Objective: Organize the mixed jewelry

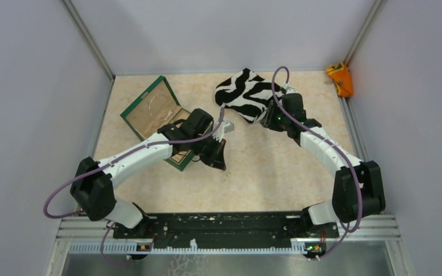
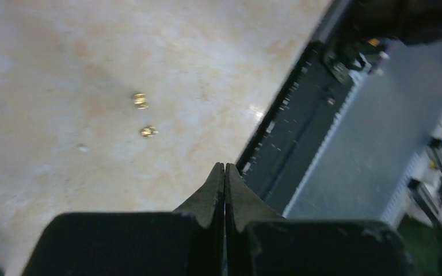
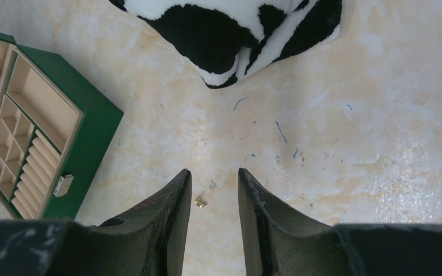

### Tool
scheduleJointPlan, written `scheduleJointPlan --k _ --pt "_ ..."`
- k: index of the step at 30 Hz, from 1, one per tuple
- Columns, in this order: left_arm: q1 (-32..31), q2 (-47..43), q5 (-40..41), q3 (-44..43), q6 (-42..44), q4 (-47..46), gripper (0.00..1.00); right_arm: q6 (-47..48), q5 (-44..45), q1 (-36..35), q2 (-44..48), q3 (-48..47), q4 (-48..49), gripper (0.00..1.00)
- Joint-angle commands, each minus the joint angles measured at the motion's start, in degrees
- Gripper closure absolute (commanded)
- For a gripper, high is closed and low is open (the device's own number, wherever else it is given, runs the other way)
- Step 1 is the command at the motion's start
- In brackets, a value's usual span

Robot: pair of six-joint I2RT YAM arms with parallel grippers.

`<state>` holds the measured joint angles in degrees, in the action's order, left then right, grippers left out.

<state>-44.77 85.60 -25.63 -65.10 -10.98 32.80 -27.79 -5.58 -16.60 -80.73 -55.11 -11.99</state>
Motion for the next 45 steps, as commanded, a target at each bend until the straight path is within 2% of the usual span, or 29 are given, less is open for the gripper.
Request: scheduleJointPlan --k 1,4,8,11,16,17,18,21,22,24,28,33,36,37,45 --pt "-0.69 -1.42 -26.22 -1.18 8.88 1.67 1.00 -1.08 1.10 -0.14 4.04 0.31 2.40 0.65" --pt "-0.73 -1.81 -38.25 -0.41 10.45 -0.98 1.00 -0.95 1.19 -0.10 4.91 0.45 2.58 0.65" --pt "-0.31 -1.99 -44.07 -0.61 11.68 -3.68 1.00 -0.73 0.48 -0.10 5.41 0.97 2.58 0.65" --pt "2.18 -1.20 -49.39 0.05 8.77 -7.71 1.00 -0.90 -0.53 -0.10 5.48 1.29 2.80 0.65" --pt "2.87 0.73 -48.26 -1.74 7.91 -7.74 1.00 -1.04 -0.79 -0.10 6.33 2.09 2.99 0.66" --pt "2.99 0.79 -45.22 -2.49 7.85 -7.54 1.00 -0.96 -0.68 -0.10 6.49 2.14 2.87 0.66" --pt "3.02 0.98 -37.97 -3.96 7.87 -6.46 1.00 -0.87 -0.59 -0.10 6.51 2.25 2.75 0.66" --pt "3.11 3.23 -7.78 -10.18 7.19 0.55 1.00 -1.03 -0.60 -0.10 6.27 2.40 3.12 0.66" --pt "3.11 4.44 -1.41 -12.30 6.97 2.62 1.00 -1.16 -0.76 -0.10 6.06 2.33 3.38 0.66" --pt "3.84 5.87 8.20 -16.45 5.06 5.53 1.00 -1.29 -1.20 -0.10 5.49 1.93 3.64 0.67" --pt "5.81 5.22 22.92 -18.01 2.74 3.96 1.00 -1.37 -1.37 -0.10 4.89 1.45 3.43 0.67" --pt "14.68 4.84 28.90 -17.11 -1.55 3.93 1.00 -1.15 -0.62 -0.10 5.06 1.61 2.80 0.67" --pt "16.57 4.00 40.13 -13.91 -0.50 2.01 1.00 -1.10 0.28 -0.10 5.22 2.26 2.89 0.67" --pt "17.62 4.08 41.47 -13.11 -0.22 1.65 1.00 -1.00 0.49 -0.10 5.33 2.63 3.04 0.67" --pt "23.03 5.61 43.47 -9.47 -0.17 -0.23 1.00 -0.31 0.58 -0.10 4.75 2.56 2.52 0.67"
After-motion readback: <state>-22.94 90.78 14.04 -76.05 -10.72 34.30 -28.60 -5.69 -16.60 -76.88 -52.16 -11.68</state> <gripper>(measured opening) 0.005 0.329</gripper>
